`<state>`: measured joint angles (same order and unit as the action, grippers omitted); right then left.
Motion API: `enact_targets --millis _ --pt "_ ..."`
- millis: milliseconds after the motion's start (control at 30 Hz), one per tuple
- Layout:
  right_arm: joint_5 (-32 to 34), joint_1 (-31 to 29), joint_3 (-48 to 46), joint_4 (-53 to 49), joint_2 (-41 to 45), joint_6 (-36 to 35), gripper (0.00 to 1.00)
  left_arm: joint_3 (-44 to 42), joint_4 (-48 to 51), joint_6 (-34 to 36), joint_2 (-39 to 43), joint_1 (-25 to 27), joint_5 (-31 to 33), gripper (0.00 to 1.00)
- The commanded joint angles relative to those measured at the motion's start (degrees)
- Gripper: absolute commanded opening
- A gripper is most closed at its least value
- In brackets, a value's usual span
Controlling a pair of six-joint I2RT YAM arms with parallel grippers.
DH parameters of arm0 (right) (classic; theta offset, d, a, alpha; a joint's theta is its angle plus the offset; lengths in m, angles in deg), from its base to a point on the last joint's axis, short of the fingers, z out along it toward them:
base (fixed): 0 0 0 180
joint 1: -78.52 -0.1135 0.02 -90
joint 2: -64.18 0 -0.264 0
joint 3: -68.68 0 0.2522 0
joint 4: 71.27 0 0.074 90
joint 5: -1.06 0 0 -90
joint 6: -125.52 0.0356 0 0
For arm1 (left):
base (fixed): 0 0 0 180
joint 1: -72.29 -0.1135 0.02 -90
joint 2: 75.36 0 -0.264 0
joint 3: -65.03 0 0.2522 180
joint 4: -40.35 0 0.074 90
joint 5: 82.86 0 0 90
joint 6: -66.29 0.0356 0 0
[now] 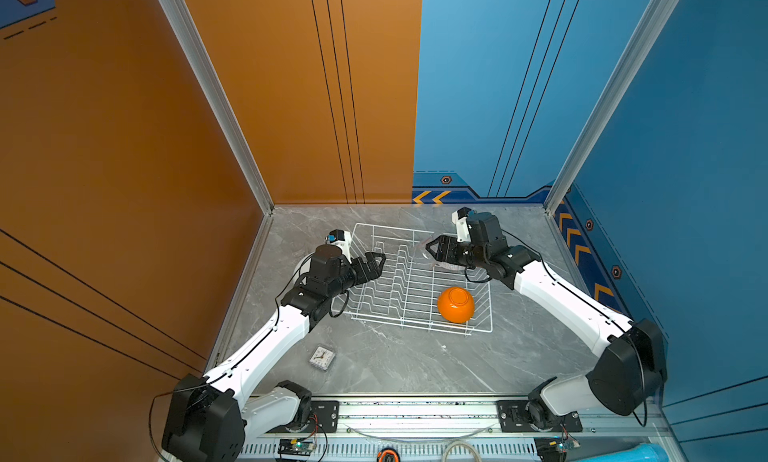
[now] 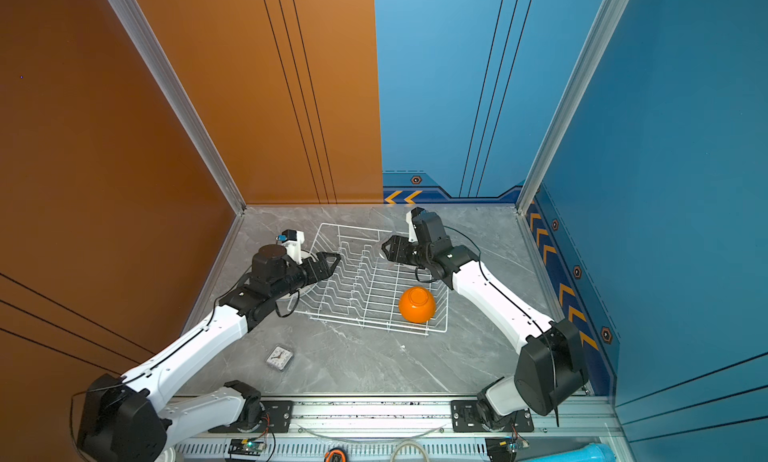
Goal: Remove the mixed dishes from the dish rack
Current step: 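Lift the third clear cup with the right gripper toward the left gripper, then grasp the third cup with the left gripper beside the right gripper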
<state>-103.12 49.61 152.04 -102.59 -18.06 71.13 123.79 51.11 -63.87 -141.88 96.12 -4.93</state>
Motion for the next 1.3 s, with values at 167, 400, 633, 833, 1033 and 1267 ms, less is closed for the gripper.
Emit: enact_targets --millis 167,400,633,833,1033,1267 --pt "-4.2 0.8 -5.2 7.8 8.7 6.6 0.56 -0.2 -15.3 0.6 -4.8 5.7 -4.2 0.98" --pt "-7.8 2.0 -7.7 9.2 11.3 10.2 0.56 0.8 -22.2 3.3 -8.4 10.2 -6.3 0.93" --pt "-9.7 3.1 -10.0 11.8 13.1 12.9 0.56 1.7 -27.1 5.5 -10.5 13.1 -8.0 0.77" --pt "-14.6 3.5 -9.9 16.3 11.5 16.4 0.56 1.6 -30.9 6.9 -10.8 13.9 -8.1 0.61" --pt "-19.3 4.0 -9.7 21.5 9.3 20.6 0.56 1.9 -34.6 8.3 -11.4 13.9 -8.9 0.54" --pt "-21.2 4.1 -8.9 23.3 7.8 22.1 0.56 4.0 -36.7 9.5 -14.1 13.9 -9.1 0.43"
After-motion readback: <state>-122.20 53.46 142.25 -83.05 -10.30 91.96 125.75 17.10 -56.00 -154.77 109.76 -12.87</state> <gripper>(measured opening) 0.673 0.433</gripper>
